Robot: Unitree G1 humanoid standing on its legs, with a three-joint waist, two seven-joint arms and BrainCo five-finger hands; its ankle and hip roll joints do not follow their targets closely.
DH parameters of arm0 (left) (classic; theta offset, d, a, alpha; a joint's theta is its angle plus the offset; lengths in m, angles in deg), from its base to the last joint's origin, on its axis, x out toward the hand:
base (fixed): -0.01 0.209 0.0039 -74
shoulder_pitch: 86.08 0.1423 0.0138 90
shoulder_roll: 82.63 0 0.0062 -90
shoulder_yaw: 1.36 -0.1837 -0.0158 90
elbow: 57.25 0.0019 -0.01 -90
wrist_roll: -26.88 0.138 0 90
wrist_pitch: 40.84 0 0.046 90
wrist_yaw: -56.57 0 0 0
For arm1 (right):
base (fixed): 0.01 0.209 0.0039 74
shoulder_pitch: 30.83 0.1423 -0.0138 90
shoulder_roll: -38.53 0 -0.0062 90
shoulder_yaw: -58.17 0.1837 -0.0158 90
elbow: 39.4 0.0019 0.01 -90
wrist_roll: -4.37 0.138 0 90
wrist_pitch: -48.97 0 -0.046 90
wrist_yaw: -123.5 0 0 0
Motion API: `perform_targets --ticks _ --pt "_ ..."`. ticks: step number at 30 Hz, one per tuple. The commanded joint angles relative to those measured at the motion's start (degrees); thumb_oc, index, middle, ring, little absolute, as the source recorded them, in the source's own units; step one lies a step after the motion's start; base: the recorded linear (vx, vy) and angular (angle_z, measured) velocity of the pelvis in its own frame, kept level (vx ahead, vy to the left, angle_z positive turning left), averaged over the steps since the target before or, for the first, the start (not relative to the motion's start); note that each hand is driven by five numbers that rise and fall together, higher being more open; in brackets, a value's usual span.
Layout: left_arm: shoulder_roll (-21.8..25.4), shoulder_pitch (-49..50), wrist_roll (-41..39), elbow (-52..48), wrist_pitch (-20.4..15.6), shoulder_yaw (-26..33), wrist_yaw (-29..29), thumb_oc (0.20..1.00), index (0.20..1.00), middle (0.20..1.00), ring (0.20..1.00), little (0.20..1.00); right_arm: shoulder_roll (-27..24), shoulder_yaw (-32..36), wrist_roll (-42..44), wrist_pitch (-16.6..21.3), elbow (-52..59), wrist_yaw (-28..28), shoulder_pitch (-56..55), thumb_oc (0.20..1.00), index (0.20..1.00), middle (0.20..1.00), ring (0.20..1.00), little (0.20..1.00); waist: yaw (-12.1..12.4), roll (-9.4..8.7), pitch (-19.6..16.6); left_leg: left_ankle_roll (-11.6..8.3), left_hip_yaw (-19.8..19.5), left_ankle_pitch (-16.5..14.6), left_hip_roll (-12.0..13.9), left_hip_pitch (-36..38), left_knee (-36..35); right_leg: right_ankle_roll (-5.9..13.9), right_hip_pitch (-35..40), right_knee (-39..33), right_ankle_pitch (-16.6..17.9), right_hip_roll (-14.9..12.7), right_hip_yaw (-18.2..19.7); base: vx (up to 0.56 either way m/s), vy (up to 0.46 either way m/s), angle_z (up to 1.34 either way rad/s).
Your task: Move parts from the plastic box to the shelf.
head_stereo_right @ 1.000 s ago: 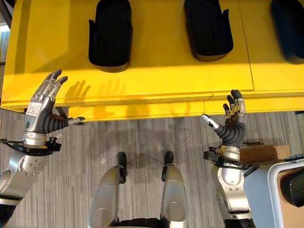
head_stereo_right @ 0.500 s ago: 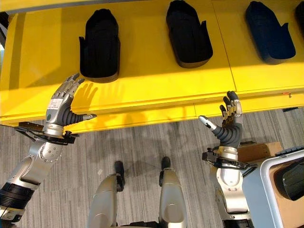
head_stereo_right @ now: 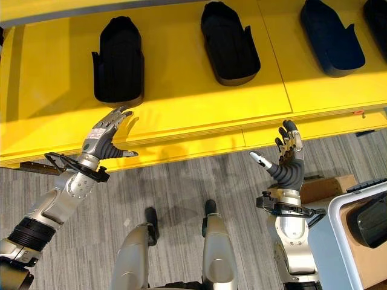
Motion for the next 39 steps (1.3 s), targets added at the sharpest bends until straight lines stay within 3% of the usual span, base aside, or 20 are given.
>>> perform_targets --ticks 1,18,39 --pt "-0.05 -2.34 -1.39 1.22 -0.78 0.18 0.19 1.0 1.0 1.0 1.0 1.0 1.24 2.52 0.81 2.02 5.66 0.3 -1.79 1.0 1.0 1.0 1.0 1.0 -0.57 -0.52 -2.07 -1.6 -3.61 2.26 1.95 -2.03 0.14 2.33 4.55 -1.75 -0.45 -2.63 -2.57 0.0 0.0 0.0" --pt "-2.34 -5.43 -1.16 7.59 0.41 -1.74 -0.54 1.0 1.0 1.0 1.0 1.0 1.15 3.05 -0.16 1.63 5.47 0.2 -1.45 1.0 1.0 1.0 1.0 1.0 -0.83 -0.64 -2.19 -1.63 -3.68 2.0 1.81 -2.23 0.49 2.31 4.29 -1.27 -0.44 -2.72 -2.41 0.0 0.0 0.0" --pt "-0.88 -5.96 -1.17 9.09 1.95 1.41 -0.69 1.0 1.0 1.0 1.0 1.0 1.2 3.45 -0.31 0.2 5.47 1.03 -1.39 1.0 1.0 1.0 1.0 1.0 -0.8 -0.36 -2.52 -1.55 -3.41 1.33 1.82 -2.49 1.6 2.22 3.9 -0.52 -0.54 -2.71 -1.89 0.0 0.0 0.0"
